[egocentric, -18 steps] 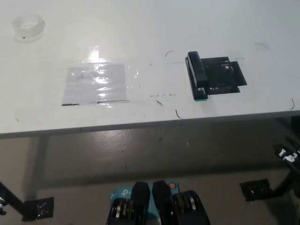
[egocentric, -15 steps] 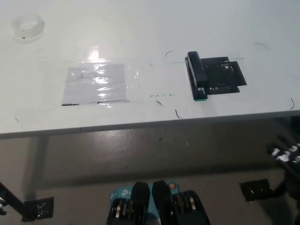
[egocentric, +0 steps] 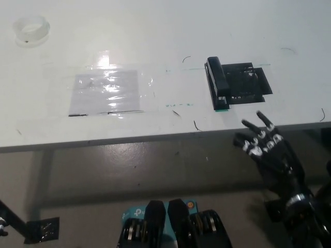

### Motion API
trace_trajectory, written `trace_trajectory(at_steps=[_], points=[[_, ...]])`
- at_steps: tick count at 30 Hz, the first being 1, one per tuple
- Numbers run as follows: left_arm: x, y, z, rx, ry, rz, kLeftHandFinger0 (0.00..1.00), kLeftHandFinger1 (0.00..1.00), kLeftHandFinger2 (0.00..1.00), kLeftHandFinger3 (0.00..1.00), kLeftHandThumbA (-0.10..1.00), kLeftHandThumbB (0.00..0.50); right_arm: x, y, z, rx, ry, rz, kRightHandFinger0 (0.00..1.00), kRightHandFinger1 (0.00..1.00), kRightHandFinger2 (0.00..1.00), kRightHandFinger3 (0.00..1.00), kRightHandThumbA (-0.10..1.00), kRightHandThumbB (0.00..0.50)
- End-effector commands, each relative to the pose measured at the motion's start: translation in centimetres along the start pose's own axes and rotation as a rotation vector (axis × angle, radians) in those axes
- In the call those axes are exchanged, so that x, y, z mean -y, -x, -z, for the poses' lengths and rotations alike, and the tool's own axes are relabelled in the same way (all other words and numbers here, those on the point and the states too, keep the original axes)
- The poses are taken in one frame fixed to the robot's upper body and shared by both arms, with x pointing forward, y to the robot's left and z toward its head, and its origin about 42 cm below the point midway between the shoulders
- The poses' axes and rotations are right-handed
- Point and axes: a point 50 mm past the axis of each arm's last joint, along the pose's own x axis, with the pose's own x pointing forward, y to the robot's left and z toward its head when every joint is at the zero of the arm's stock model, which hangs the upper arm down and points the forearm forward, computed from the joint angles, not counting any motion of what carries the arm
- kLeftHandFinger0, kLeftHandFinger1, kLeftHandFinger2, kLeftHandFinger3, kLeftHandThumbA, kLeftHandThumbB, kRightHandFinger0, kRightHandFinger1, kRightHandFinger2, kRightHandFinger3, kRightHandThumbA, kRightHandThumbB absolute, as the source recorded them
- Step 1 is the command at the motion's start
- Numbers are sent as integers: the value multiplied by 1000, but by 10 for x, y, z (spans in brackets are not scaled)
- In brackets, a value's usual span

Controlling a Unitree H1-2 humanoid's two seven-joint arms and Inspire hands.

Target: A stapler is kept infront of the robot on the black mark on the desk and the robot uses its right hand to lift the top of the stapler to open it

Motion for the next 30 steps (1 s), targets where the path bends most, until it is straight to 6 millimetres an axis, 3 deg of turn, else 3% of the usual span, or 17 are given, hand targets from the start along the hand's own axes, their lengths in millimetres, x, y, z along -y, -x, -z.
trace_trajectory(at_steps=[1, 5, 10, 11, 15, 19, 27, 30], points=[[-6, 0, -8, 33, -5, 1, 431, 482, 641, 794, 660, 57, -26, -26, -22, 40, -86, -58, 547, 554, 707, 936, 1000, 141], [-7, -2, -7, 30, -13, -3, 458, 507, 664, 799, 684, 74, -28, -45, -34, 64, -151, -45, 557, 558, 691, 908, 1000, 127], [-6, -1, -8, 32, -25, -2, 457, 511, 678, 795, 714, 57, -28, -57, -36, 67, -259, 3, 536, 568, 694, 949, 1000, 140], [-6, -1, -8, 34, -25, 1, 458, 516, 677, 801, 723, 83, -28, -60, -35, 63, -306, 35, 555, 567, 677, 924, 1000, 158], [-6, -1, -8, 44, -25, 2, 440, 510, 676, 796, 737, 75, -31, -68, -32, 52, -400, 82, 569, 578, 665, 932, 1000, 161], [-3, -2, -9, 33, -20, 2, 447, 524, 689, 823, 769, 60, -38, -81, -25, 47, -505, 138, 517, 579, 676, 910, 1000, 147], [-4, -2, -11, 48, -28, 12, 465, 539, 709, 838, 812, 52, -50, -87, 2, 1, -596, 166, 585, 689, 754, 947, 1000, 131], [-5, -5, -10, 54, -20, 13, 444, 530, 696, 821, 818, 67, -55, -88, 8, -18, -605, 183, 571, 654, 729, 955, 1000, 134]])
